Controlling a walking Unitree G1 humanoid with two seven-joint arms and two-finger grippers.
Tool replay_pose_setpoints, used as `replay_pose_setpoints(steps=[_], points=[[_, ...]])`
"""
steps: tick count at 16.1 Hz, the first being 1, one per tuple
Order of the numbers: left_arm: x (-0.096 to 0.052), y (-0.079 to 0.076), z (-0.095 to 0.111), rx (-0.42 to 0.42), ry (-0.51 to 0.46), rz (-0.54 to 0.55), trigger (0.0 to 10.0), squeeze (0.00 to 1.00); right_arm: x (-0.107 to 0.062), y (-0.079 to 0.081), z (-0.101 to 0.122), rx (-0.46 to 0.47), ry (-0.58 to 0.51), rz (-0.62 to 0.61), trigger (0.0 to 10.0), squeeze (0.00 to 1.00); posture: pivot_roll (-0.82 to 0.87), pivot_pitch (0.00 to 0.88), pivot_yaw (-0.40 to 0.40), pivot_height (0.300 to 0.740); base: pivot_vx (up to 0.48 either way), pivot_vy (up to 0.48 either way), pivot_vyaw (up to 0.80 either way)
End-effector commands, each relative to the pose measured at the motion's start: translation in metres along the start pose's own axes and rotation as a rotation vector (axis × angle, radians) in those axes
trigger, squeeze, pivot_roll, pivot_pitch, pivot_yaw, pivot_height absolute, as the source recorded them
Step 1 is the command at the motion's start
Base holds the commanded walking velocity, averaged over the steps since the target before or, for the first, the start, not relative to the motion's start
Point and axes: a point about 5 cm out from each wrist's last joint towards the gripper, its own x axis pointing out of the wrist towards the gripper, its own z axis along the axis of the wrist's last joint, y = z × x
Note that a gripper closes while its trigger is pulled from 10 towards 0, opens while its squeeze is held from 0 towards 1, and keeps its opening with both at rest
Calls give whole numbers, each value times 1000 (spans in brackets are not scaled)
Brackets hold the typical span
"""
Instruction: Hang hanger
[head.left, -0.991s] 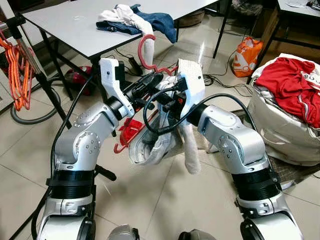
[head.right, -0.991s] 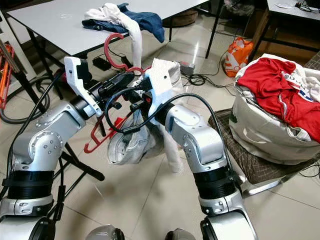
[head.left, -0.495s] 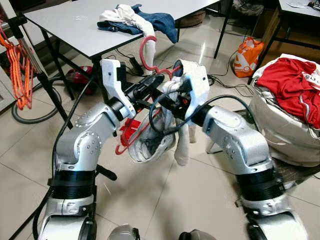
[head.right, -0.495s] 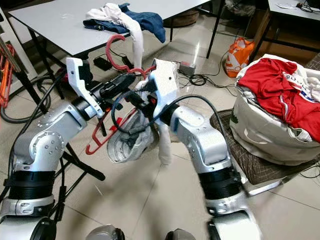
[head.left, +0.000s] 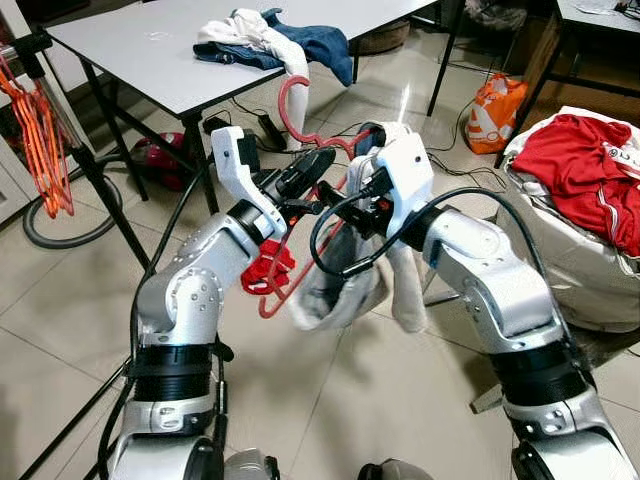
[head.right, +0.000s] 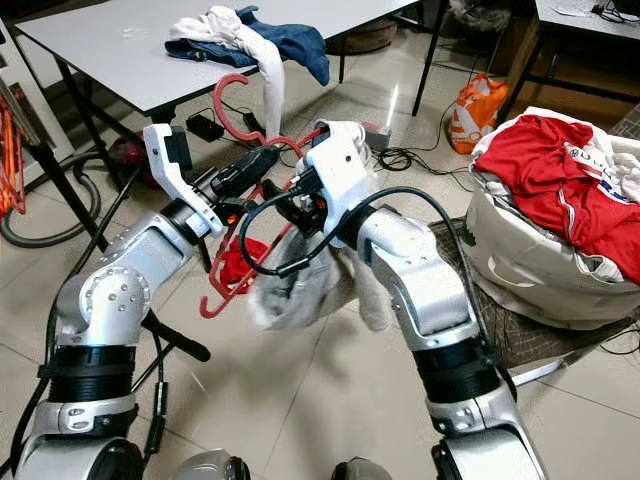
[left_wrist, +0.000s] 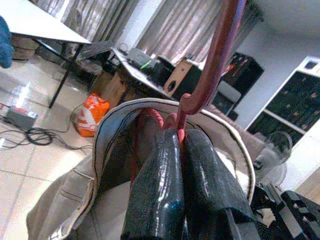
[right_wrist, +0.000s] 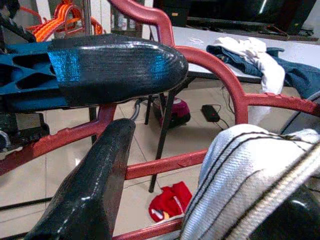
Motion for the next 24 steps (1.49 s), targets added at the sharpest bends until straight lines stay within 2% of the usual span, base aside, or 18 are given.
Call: replay_pose_setpoints(steps=[1,3,4,6,8,10,13,15,16,18,20,23,24], points=[[13,-25,18,8,-99,-130,10000,0,3,26,14,23,-55,183,10000,0,-117,0,24,740,0,0,0],[13,-24,18,7,-101,-123,10000,0,-10,19,36,90,-146,237,10000,0,-122,0,24,740,0,0,0],[14,-24,18,7,-102,-123,10000,0,-11,16,36,93,-144,230,10000,0,-129,0,26,740,0,0,0],[16,-24,18,10,-103,-128,10000,0,-10,9,23,74,-91,177,10000,0,-130,0,28,740,0,0,0],[16,-23,18,33,-91,-129,10000,0,-8,11,10,68,-33,145,10000,0,-127,0,32,740,0,0,0],[15,-23,18,37,-89,-125,10000,0,-8,12,5,78,-15,142,10000,0,-123,0,33,740,0,0,0],[14,-21,18,40,-85,-118,10000,0,-13,20,17,173,-82,235,10000,0,-119,0,34,740,0,0,0],[14,-19,18,42,-82,-115,10000,0,-21,20,29,190,-135,297,10000,0,-119,0,35,740,0,0,0],[14,-18,17,43,-80,-111,10000,0,-35,23,46,194,-214,408,10000,0,-120,0,34,740,0,0,0],[14,-16,16,50,-76,-100,10000,0,-44,20,47,135,-191,433,10000,0,-121,0,34,740,0,0,0],[15,-14,16,58,-75,-92,10000,0,-51,6,37,39,-114,365,10000,0,-126,0,35,740,0,0,0],[16,-13,16,56,-79,-91,10000,0,-56,0,40,11,-107,342,10000,0,-128,0,38,740,0,0,0],[16,-12,16,55,-79,-90,10000,0,-59,0,44,32,-129,352,10000,0,-128,0,39,740,0,0,0]])
